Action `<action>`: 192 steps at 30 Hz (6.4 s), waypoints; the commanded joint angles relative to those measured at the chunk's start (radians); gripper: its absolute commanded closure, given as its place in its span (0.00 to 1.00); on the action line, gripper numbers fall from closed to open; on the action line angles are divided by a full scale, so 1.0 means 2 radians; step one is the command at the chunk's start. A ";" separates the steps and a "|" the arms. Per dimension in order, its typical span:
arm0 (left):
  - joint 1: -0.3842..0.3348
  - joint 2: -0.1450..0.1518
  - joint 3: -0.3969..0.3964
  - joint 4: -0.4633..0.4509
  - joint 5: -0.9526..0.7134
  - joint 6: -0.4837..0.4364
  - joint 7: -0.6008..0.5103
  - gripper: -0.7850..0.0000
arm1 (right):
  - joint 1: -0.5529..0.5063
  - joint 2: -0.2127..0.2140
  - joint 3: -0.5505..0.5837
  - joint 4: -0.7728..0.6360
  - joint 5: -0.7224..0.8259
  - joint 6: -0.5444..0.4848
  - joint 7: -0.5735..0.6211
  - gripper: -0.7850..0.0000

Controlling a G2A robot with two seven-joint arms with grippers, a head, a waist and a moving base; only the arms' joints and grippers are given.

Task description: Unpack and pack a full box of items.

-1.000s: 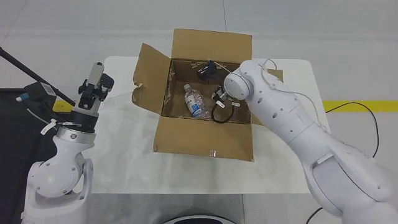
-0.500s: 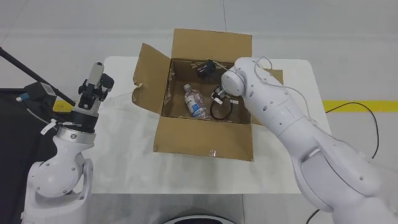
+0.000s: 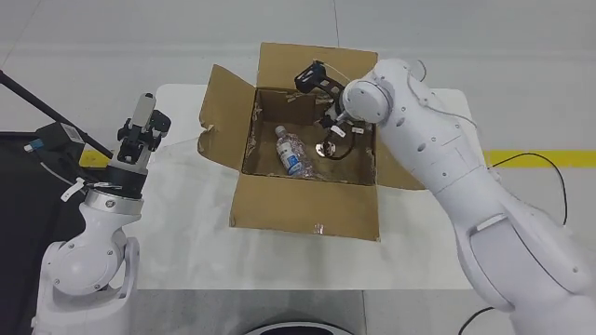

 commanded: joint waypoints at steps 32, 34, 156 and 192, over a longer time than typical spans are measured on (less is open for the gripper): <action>0.000 0.000 0.000 0.000 0.000 0.000 0.000 0.00 | -0.317 0.166 0.460 -0.189 -0.261 0.049 0.128 0.24; 0.000 0.000 0.000 0.000 0.000 0.000 0.000 0.00 | -0.311 0.167 0.459 -0.175 -0.261 0.045 0.124 0.28; -0.002 0.005 -0.008 0.035 0.026 0.061 0.032 0.00 | -0.086 0.036 -0.036 -0.081 -0.113 0.000 0.023 0.54; -0.033 0.022 0.117 0.060 0.100 0.015 -0.107 0.00 | -0.296 0.136 0.278 -0.445 -0.051 0.007 0.035 0.00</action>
